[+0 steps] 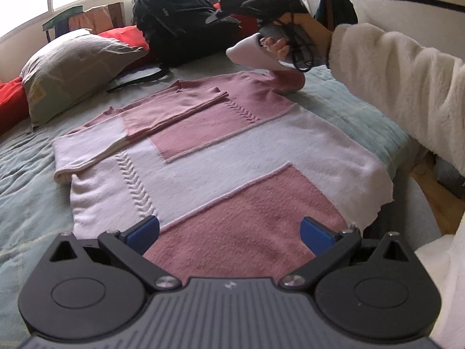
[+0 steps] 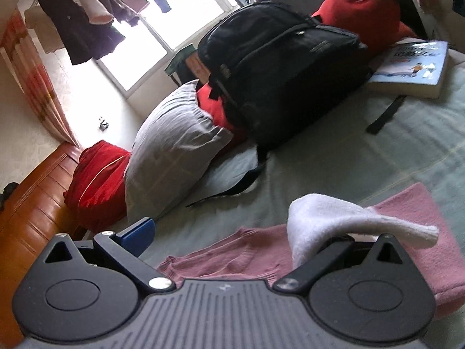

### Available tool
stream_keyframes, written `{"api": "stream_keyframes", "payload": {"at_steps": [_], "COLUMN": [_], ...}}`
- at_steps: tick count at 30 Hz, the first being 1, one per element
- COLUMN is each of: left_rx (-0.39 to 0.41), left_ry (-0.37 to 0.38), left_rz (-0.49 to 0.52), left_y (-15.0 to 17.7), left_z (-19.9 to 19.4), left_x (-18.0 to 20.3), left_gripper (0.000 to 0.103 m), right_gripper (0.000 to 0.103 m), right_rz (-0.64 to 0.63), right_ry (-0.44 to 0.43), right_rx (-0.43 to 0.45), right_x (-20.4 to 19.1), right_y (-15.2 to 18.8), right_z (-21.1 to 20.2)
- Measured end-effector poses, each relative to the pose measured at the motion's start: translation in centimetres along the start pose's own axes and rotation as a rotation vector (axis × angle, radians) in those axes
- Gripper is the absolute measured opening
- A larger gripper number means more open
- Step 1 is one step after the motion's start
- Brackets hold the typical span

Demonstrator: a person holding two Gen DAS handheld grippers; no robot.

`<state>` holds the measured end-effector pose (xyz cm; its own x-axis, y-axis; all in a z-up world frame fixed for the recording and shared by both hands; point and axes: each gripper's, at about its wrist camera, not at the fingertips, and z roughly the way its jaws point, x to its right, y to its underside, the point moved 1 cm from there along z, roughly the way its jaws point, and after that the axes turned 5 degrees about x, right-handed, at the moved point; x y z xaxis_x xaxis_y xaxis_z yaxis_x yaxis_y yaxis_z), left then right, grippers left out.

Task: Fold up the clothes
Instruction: 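Lift the white sock with the right tool and carry it over the sweater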

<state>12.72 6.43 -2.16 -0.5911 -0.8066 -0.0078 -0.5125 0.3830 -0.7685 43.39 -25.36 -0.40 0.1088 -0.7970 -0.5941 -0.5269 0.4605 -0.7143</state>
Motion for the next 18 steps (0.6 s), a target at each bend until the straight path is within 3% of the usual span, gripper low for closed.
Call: {"api": "stream_keyframes", "payload": {"at_steps": [11,18], "left_rx": [-0.018,-0.034], "left_ry": [-0.009,-0.017], "left_rz": [-0.047,-0.053], "left_y": [0.7,1.0], "left_z": [-0.3,-0.3], "left_x": [-0.6,-0.3], "left_gripper": [0.102,0.102], "right_gripper": [0.103,0.103], "right_rz": [-0.061,-0.087], "right_ry": [0.010,-0.033], "right_rx": [0.024,0.000], "right_x": [-4.7,-7.7], "right_y": [2.0,3.7], "right_z": [2.3,3.8]}}
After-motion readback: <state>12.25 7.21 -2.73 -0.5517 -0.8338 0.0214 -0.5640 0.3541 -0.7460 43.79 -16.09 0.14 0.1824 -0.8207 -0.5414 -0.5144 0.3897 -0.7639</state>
